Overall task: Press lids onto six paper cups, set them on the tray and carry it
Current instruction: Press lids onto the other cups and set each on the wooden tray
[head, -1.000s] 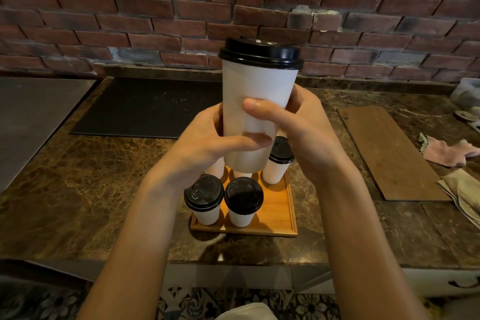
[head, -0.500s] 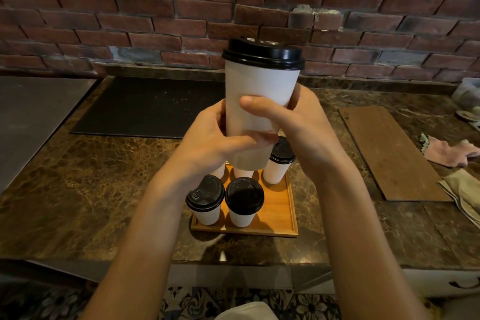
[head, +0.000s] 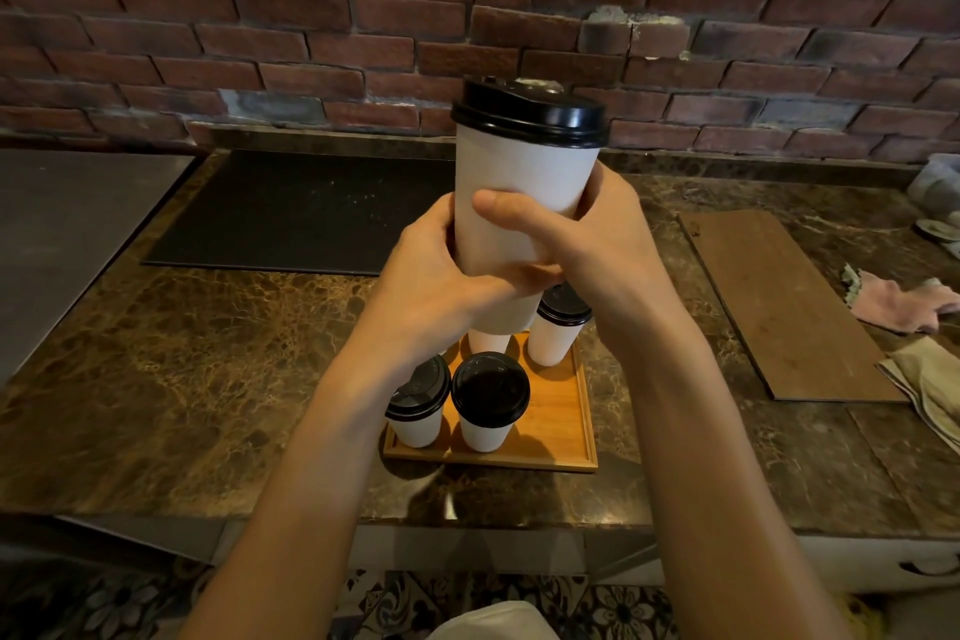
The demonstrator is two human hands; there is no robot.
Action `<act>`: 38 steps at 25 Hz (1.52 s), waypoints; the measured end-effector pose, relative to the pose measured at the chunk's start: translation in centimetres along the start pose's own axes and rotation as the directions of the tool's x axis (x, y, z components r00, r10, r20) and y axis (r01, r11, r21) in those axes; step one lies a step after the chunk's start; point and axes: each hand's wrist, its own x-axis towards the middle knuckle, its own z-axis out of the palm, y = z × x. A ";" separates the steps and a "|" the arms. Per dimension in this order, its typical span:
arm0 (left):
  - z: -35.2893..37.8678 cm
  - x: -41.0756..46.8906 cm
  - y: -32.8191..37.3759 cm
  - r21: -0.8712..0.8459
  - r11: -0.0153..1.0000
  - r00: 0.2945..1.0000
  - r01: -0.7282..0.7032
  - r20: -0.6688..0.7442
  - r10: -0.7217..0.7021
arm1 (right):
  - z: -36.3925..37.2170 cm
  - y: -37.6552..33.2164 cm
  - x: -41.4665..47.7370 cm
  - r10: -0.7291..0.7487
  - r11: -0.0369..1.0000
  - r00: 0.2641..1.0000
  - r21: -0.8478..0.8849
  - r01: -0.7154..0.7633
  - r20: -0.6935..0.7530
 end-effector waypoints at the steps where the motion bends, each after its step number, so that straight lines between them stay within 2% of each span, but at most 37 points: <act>1: -0.1 0.0 0.1 -0.004 1.000 1.000 -0.003 0.018 0.003 | -0.2 0.0 0.0 -0.003 1.000 1.000 0.016 0.002 0.007; 7: -0.6 0.0 0.1 -0.099 0.995 0.991 -0.007 0.131 0.020 | -1.0 -0.4 -0.3 -0.026 0.996 0.996 0.084 0.019 0.088; 13: -1.0 -0.2 0.2 -0.160 0.987 0.967 0.005 0.253 0.036 | -1.5 0.1 -0.3 0.003 0.987 0.979 0.159 -0.036 0.203; 16: -0.9 -0.2 -0.2 -0.146 0.989 0.970 0.007 0.242 0.029 | -1.6 0.5 -0.3 0.008 0.988 0.973 0.146 -0.043 0.231; 20: -0.7 -0.3 -0.8 -0.146 0.989 0.979 0.009 0.202 0.021 | -1.7 0.4 -0.2 0.015 0.999 0.970 0.044 -0.026 0.241; 29: 0.1 -0.3 -0.8 -0.131 0.991 0.999 0.003 0.048 0.004 | -1.0 0.1 -0.5 -0.022 0.999 0.993 -0.038 0.027 0.116; 38: -0.2 -0.2 -0.9 -0.075 0.997 0.997 0.002 0.075 0.004 | -1.2 0.7 -0.6 -0.073 0.994 0.995 -0.074 0.077 0.062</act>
